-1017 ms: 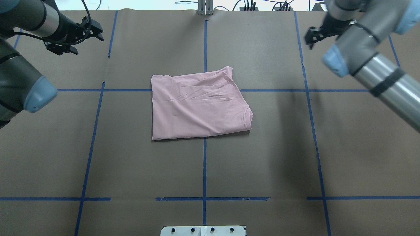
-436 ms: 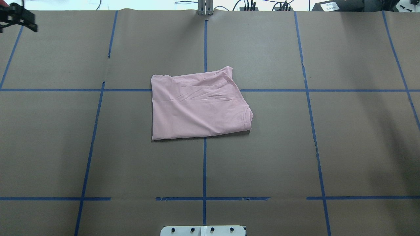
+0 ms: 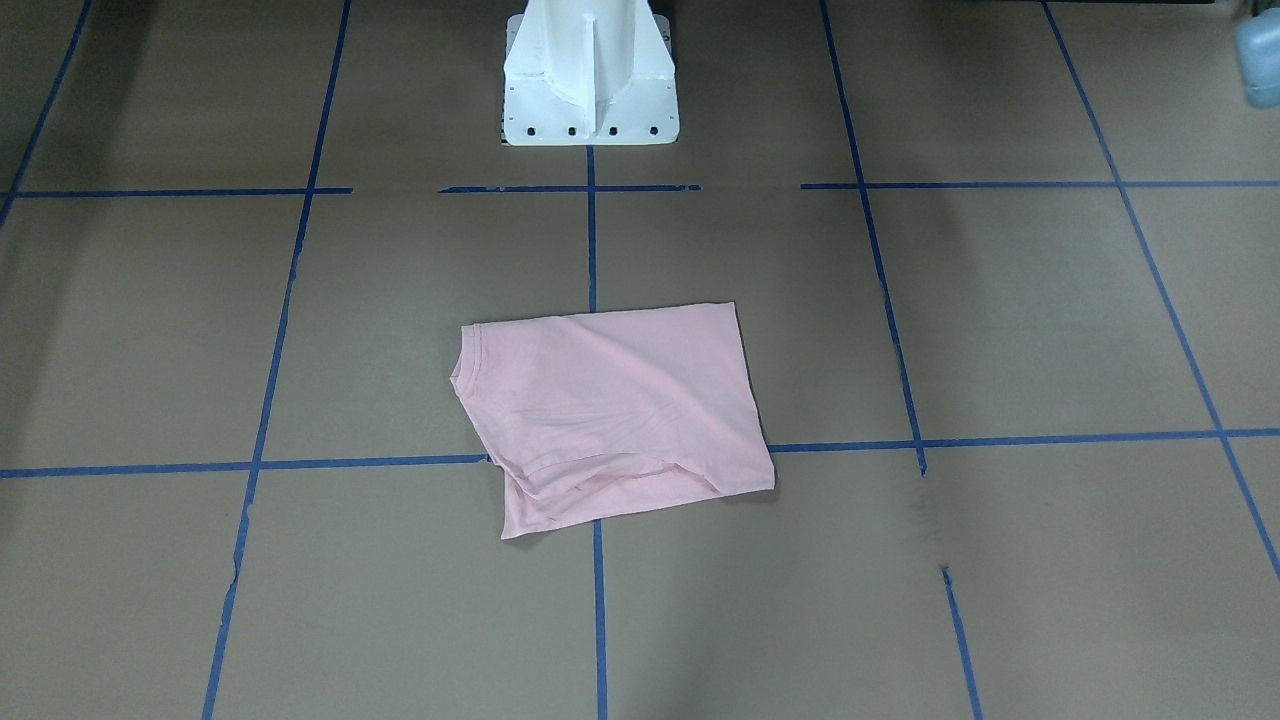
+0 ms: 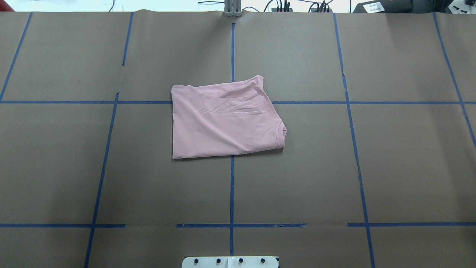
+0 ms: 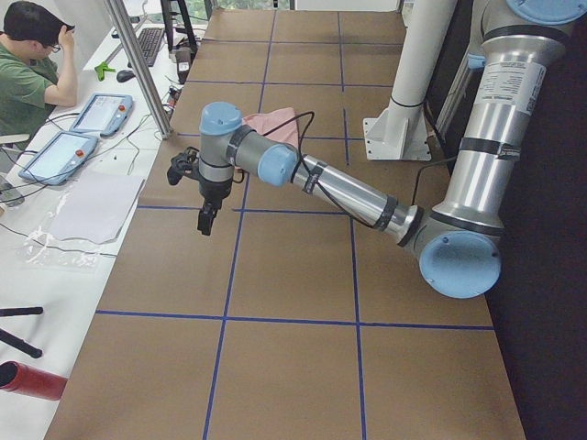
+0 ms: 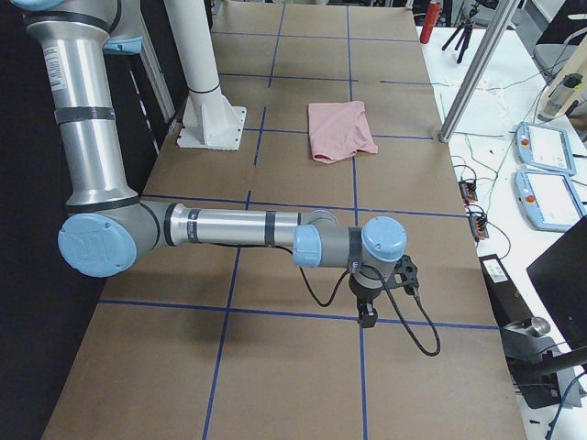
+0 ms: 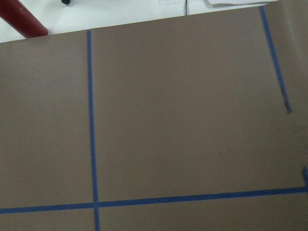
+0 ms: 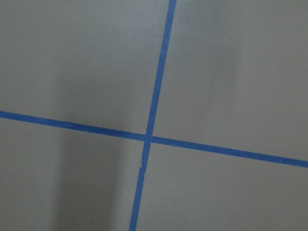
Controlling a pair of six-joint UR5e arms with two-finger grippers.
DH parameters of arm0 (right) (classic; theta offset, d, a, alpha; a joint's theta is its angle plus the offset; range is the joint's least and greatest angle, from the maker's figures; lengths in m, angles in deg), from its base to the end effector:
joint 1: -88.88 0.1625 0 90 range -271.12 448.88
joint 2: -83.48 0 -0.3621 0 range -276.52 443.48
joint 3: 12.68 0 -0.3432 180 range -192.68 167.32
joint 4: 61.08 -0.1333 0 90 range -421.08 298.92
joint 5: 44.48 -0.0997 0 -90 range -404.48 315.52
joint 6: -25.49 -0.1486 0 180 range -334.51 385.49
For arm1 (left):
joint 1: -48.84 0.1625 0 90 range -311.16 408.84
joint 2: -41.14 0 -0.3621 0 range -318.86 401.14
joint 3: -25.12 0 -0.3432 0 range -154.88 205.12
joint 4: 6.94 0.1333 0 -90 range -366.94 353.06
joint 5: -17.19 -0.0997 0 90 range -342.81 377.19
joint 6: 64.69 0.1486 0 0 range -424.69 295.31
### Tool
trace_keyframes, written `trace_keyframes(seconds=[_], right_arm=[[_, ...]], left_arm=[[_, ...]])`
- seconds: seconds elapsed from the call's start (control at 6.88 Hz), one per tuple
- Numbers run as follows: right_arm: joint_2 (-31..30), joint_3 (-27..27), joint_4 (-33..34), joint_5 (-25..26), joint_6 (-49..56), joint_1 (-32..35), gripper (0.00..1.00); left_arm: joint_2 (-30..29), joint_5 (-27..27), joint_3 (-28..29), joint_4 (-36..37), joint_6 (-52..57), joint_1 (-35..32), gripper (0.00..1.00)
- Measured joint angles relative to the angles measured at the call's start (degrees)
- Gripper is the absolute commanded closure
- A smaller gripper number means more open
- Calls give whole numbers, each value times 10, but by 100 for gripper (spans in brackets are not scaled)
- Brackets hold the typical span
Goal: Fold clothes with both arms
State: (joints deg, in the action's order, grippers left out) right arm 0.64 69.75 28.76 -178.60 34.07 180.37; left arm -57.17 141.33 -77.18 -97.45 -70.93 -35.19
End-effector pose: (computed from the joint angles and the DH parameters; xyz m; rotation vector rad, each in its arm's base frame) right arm 0.0425 -0.4866 0.6313 0.0635 -0.7679 -0.1159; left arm 0.0035 -0.5133 0.4788 0.2929 0.6237 0.1053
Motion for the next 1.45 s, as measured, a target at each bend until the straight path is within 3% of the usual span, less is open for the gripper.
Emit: trace_keyframes(seconds=[0.15, 0.44, 1.02, 1.45], right_arm=[[-9, 3, -1, -13, 1, 12, 0], [-19, 19, -6, -17, -3, 18, 0], [-24, 60, -2, -25, -72, 18, 0], [-48, 61, -3, -28, -95, 11, 0]], left_arm=[[29, 9, 11, -3, 88, -30, 0], [69, 36, 27, -14, 158, -49, 0], [86, 44, 72, -32, 165, -47, 0], [84, 45, 83, -32, 164, -37, 0]])
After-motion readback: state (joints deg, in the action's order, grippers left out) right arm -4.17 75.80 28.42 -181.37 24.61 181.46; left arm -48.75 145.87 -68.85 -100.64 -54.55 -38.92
